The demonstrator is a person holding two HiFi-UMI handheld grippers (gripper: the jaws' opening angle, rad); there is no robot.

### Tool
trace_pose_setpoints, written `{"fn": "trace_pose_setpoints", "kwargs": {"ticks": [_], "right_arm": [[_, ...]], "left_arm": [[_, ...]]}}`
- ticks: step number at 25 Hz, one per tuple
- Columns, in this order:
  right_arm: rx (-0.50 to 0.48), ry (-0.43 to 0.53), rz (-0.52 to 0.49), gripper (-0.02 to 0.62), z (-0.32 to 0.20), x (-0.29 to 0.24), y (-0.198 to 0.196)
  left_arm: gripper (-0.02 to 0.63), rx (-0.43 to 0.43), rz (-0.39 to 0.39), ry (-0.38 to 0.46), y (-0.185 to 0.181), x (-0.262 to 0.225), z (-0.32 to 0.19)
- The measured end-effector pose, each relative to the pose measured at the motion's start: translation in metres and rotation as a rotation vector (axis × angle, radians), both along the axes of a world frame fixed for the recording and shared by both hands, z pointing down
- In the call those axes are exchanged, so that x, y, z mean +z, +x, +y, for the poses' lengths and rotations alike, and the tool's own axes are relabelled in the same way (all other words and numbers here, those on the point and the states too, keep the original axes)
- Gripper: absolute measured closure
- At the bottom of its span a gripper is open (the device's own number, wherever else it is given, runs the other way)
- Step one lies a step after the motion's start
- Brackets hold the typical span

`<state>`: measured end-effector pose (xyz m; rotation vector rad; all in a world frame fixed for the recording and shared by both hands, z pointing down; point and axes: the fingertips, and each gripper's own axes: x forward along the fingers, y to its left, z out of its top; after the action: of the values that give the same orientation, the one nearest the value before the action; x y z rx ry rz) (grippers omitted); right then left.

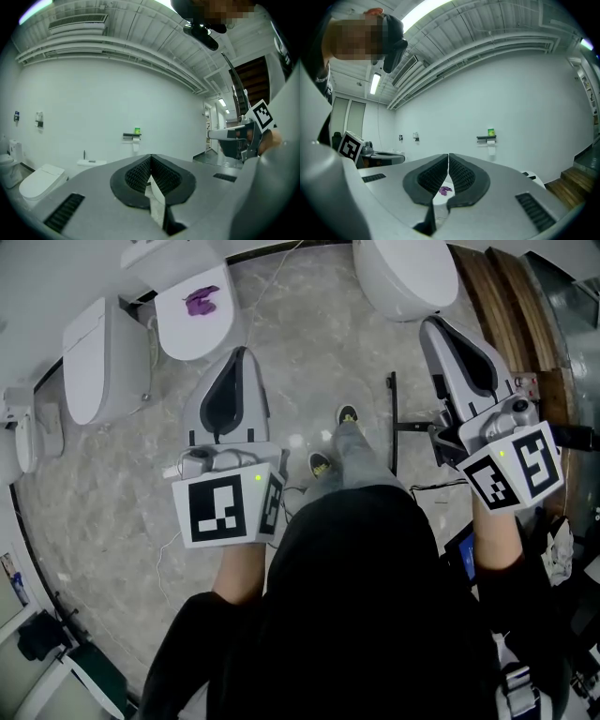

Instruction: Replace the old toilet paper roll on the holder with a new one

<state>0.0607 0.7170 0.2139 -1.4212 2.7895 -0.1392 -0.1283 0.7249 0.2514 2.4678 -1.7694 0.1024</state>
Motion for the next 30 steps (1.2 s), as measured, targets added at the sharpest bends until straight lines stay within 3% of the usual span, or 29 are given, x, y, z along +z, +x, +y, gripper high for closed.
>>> {"fn": "trace_pose_setpoints", "kwargs": {"ticks": [15,23,30], "right_arm": [[-0.104,0.013,-0.048,0.577,-0.097,0.012,-0.012],[-0.155,0.011,-0.039,0.577,-0.166,0.018,0.004],[-0.216,0.008,-0.067,0.577,-0.201,0.024,0.026]], "left_arm": [[0.586,-0.063,-0.055,0.008,0.003,-0.006,-0.087],[0.586,-0.049,-0.080,0.009,0.041,-0.014,-0.164],[0.586,-0.030,-0.097,-0.023,0.079,-0.013,-0.201]]}}
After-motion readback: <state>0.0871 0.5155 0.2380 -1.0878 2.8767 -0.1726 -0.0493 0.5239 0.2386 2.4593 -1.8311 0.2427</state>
